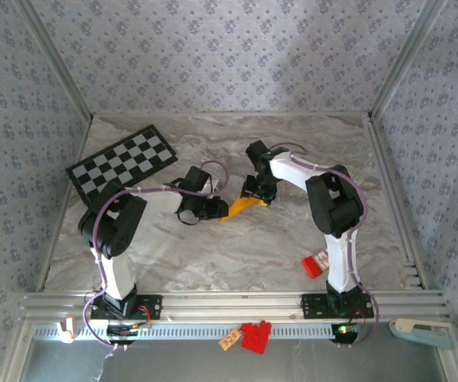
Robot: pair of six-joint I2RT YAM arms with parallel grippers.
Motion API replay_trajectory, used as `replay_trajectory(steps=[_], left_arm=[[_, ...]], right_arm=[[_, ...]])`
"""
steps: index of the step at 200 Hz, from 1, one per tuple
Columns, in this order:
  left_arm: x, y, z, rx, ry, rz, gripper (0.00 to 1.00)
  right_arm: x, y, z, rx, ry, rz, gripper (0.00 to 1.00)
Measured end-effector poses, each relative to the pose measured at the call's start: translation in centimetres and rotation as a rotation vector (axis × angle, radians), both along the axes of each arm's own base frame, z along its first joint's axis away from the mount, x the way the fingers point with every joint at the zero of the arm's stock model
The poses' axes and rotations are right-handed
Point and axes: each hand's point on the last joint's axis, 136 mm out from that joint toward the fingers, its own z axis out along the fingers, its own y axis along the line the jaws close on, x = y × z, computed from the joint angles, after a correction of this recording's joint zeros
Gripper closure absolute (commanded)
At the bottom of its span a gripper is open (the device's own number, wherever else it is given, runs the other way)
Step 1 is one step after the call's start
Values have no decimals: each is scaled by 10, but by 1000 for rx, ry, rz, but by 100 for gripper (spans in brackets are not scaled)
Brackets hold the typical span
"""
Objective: Fold a paper plane with a square sheet of paper (pick it up from the middle)
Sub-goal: Fold the wing for the fifth time at the center of the table.
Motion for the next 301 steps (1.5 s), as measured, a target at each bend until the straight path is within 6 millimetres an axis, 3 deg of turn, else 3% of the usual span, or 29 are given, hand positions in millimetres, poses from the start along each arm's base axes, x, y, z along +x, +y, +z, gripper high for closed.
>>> replay_trajectory(steps=[46, 85, 117, 172, 301], left_arm=[[2, 4, 13, 27, -12, 35, 60], [10, 1, 52, -27, -84, 75, 63], [11, -14, 63, -110, -76, 73, 70], [1, -36, 42, -138, 8, 25, 76], [3, -30, 18, -73, 50, 49, 81]], right_arm=[[0, -1, 0, -6, 4, -1, 46], [0, -1, -1, -10, 5, 0, 46], [0, -1, -1, -13, 10, 0, 46], [0, -1, -1, -14, 11, -1, 46], [-1, -1, -2, -19, 19, -1, 46]])
